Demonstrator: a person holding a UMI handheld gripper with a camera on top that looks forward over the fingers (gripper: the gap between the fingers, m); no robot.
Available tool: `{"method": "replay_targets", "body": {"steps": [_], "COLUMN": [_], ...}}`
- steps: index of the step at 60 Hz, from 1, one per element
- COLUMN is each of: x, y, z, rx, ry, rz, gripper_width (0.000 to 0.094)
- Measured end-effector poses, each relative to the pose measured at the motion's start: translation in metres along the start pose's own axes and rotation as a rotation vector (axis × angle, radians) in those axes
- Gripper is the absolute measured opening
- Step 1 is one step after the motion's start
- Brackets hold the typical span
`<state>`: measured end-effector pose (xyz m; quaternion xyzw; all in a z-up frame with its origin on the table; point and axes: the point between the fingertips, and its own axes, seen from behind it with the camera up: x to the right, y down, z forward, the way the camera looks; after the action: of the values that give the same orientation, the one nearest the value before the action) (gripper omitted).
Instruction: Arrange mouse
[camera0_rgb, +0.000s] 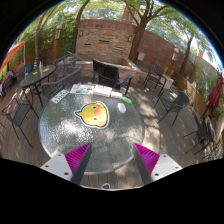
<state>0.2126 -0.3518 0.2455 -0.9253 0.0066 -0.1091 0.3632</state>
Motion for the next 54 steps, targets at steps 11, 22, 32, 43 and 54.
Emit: {"method": "replay_targets", "body": {"steps": [11, 22, 32, 43, 54], "x": [0.015, 0.038, 0.062, 0.077, 0.084], "y": [0.015, 0.031, 0.014, -0.043, -0.094], "z": [0.019, 0.062, 0.136, 0.259, 0.388], "rx": [-0.026, -0.065, -0.03, 0.066, 0.105], "ry": [-0.004, -0.003, -0.013, -0.053, -0.093], "rz": [0.018, 0.024, 0.029, 0.027, 0.041], "gripper_width": [0.085, 0.0849, 0.0858, 0.0857, 0.0865]}}
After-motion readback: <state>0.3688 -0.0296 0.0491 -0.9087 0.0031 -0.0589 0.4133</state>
